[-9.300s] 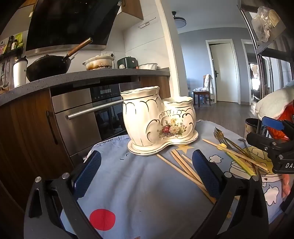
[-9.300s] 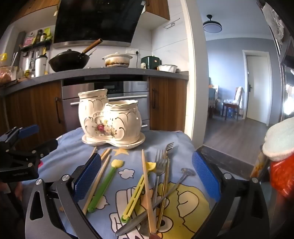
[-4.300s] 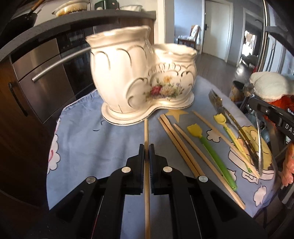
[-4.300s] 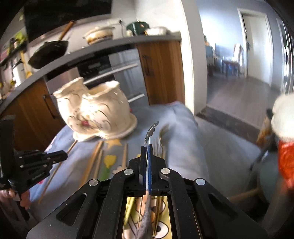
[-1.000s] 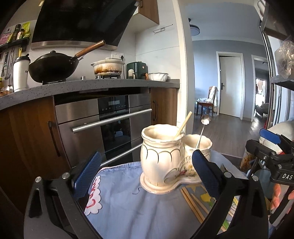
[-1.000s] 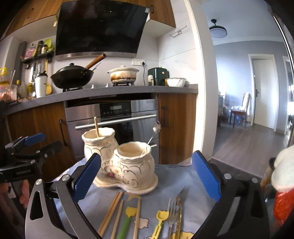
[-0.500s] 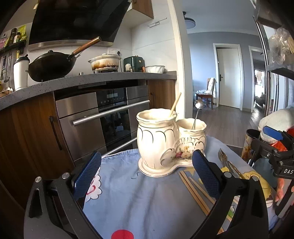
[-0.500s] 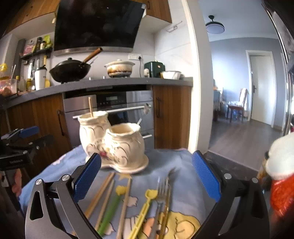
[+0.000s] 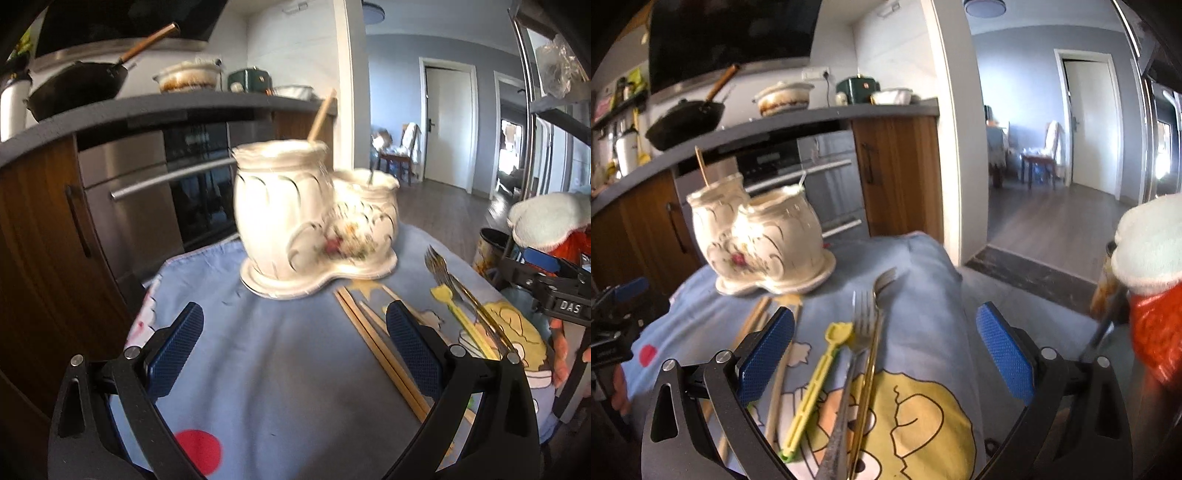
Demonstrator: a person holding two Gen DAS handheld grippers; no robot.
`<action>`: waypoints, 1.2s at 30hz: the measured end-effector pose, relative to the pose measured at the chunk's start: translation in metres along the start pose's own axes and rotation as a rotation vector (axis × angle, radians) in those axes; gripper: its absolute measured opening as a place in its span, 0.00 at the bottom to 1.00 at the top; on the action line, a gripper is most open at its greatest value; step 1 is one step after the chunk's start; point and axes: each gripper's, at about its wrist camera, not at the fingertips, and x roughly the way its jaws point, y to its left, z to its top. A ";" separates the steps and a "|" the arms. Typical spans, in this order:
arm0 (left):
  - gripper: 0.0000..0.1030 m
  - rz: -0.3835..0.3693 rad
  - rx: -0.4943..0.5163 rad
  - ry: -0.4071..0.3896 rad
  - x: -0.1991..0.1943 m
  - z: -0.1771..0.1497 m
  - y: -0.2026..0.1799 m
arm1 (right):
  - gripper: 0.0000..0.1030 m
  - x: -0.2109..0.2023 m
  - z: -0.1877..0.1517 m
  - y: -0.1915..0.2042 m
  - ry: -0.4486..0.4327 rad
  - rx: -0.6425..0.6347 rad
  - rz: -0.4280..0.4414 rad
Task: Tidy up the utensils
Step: 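Withdraw both open tools from the holder back over the utensils, then grasp another wooden chopstick with the left tool while the right tool grasps the gold fork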
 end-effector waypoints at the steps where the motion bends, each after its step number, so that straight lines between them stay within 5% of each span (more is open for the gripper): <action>1: 0.95 -0.005 0.004 0.008 0.002 -0.002 -0.002 | 0.95 0.002 0.000 0.001 0.012 -0.005 -0.009; 11: 0.95 0.004 0.042 0.101 0.020 -0.011 -0.012 | 0.90 0.013 -0.003 0.015 0.067 -0.087 -0.015; 15: 0.95 0.008 0.095 0.204 0.036 -0.013 -0.022 | 0.61 0.021 -0.004 0.017 0.113 -0.096 -0.029; 18: 0.95 0.022 0.130 0.209 0.037 -0.015 -0.030 | 0.53 0.023 -0.005 0.015 0.130 -0.081 -0.019; 27: 0.94 0.049 0.187 0.294 0.050 -0.018 -0.042 | 0.53 0.027 -0.006 0.012 0.153 -0.068 -0.010; 36: 0.75 0.030 0.121 0.366 0.062 -0.010 -0.043 | 0.47 0.029 -0.006 0.009 0.166 -0.057 0.008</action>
